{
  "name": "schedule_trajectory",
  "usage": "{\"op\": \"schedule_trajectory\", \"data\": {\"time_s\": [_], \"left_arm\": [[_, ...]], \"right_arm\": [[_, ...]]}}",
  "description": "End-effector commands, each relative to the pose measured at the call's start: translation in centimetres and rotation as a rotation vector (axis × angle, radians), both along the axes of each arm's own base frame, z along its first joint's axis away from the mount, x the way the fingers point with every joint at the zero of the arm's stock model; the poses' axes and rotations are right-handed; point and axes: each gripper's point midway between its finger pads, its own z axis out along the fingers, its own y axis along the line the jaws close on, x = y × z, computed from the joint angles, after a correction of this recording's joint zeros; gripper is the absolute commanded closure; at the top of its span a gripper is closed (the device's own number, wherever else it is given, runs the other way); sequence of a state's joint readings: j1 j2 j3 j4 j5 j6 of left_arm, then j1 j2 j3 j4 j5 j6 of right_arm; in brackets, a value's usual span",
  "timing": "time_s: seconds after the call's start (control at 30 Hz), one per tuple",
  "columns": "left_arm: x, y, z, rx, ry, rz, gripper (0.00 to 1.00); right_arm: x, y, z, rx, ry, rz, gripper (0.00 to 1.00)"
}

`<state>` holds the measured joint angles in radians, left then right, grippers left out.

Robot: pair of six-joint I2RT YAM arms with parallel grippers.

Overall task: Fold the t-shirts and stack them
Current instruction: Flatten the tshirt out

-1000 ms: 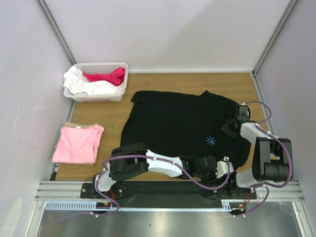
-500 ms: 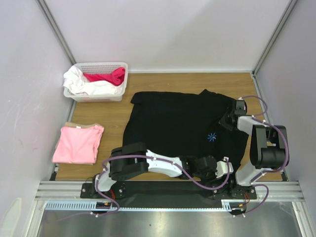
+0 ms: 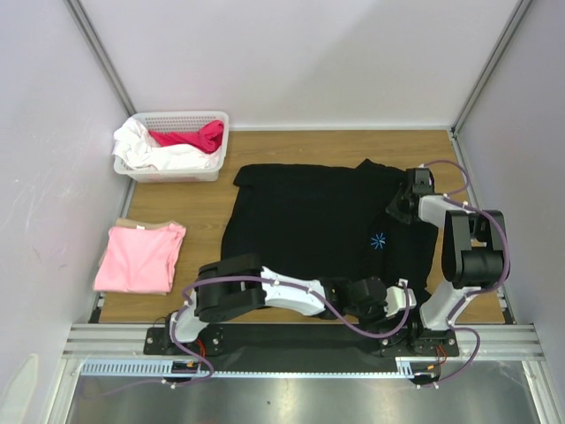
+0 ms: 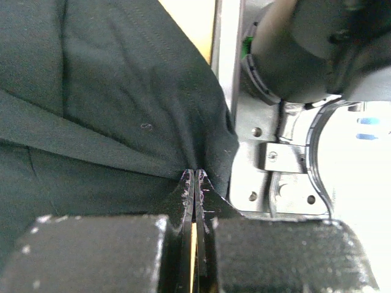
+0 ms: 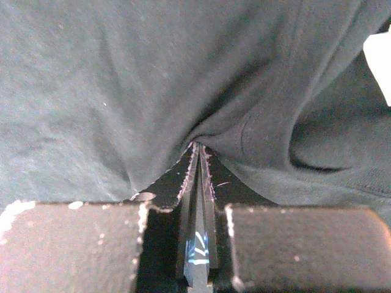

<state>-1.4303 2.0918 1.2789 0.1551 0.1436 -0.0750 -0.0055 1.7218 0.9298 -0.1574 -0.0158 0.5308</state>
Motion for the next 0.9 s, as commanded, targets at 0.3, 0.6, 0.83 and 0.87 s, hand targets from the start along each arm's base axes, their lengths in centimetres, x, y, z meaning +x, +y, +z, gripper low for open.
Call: {"op": "schedule_trajectory", "data": {"time_s": [0.3,0.6,0.83,0.87], "left_arm": [[-1.3,3.0,-2.3,0.098,0.08,-0.061,1.0],[-1.0,2.9,-2.3,0.092,0.099,-0.073,1.0],[-1.7,3.1,-1.9,0.087,0.114,-0.12,1.0],[-2.0,3.3,-1.8,0.086,0.12,-0.135,1.0]], "right_arm": [[4.7,0.9,-2.9,-0.025,0.014,0.013,0.92],[7.6,1.4,-2.3,-0.041,-0.008,0.035,0.92],[9.5,1.7,-2.3,-0.038,-0.017,0.047,0.92],[9.7,1.6,-2.3,-0.039,-0.019,0.042,0.92]]}}
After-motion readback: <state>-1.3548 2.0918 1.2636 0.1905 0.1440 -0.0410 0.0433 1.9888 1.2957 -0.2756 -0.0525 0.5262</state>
